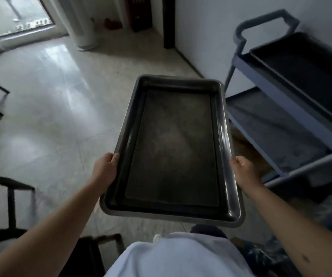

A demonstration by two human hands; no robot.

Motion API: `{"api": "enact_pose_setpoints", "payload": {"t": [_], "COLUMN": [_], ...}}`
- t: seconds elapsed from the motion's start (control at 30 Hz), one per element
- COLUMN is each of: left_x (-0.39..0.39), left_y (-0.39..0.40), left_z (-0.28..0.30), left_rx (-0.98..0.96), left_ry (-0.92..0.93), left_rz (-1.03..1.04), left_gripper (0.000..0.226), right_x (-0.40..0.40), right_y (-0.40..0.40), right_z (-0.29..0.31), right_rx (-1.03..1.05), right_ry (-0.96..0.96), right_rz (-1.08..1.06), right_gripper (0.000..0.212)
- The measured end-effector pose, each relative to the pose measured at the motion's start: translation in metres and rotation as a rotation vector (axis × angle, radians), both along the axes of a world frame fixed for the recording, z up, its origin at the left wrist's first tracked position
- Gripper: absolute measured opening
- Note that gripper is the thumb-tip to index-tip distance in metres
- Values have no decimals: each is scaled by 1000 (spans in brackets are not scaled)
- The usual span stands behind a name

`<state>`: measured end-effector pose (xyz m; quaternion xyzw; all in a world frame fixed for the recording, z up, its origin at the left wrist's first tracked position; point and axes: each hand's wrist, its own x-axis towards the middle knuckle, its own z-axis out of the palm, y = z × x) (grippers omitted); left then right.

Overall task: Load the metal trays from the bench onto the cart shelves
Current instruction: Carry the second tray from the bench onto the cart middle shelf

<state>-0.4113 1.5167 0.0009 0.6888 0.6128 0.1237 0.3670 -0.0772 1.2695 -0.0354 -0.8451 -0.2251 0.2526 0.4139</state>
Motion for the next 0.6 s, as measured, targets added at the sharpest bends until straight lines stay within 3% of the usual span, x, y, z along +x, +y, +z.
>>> {"api": "enact_pose_setpoints", "payload": {"t": [0.4,0.6], "left_x": [184,261], "left_y": [130,182], "left_z": [-51,-70], "left_rx": [-43,-56], "left_ry": [236,224], "left_rz": [-358,-519], "left_gripper": [38,38], "right_x": [82,98], "right_y": [28,50], "right_z": [-63,-73], "right_rx": [-121,-156], "right_ry": [41,97], "right_rz": [-267,-449], "right_gripper": [39,37]}}
